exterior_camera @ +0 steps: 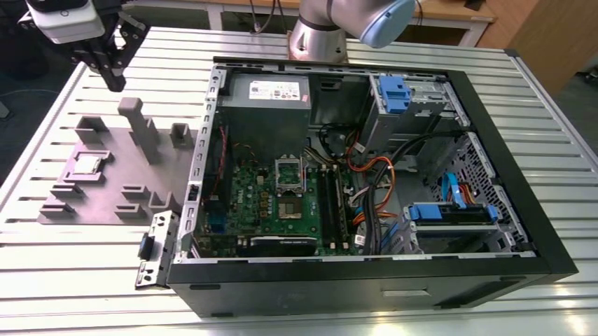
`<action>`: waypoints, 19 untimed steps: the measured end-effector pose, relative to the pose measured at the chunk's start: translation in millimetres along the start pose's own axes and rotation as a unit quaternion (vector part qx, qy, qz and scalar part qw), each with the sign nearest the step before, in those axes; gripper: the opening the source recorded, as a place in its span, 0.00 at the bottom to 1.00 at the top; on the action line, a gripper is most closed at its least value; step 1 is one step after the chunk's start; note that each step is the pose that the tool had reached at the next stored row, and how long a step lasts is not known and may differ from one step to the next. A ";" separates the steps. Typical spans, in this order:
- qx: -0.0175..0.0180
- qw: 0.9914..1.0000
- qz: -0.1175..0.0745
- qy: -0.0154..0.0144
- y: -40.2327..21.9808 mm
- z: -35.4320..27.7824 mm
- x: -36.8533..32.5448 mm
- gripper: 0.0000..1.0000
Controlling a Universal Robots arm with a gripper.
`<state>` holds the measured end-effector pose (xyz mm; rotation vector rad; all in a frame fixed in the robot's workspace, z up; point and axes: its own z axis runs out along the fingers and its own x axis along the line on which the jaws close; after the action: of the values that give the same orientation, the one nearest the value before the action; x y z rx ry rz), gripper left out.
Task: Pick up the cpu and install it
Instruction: 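Reach for the cpu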
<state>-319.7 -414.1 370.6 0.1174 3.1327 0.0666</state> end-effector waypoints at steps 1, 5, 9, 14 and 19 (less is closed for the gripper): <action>0.000 1.000 0.000 0.000 0.0 0.0 0.0 0.11; 0.000 1.000 0.000 0.000 -0.1 0.0 1.2 0.11; 0.000 1.000 0.000 0.000 -0.2 0.1 2.4 0.11; 0.000 1.000 0.000 0.000 -0.2 0.1 2.9 0.11; 0.000 1.000 0.000 0.000 -0.3 0.4 3.4 0.11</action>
<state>-323.1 -414.1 370.2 0.1175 3.1326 0.0667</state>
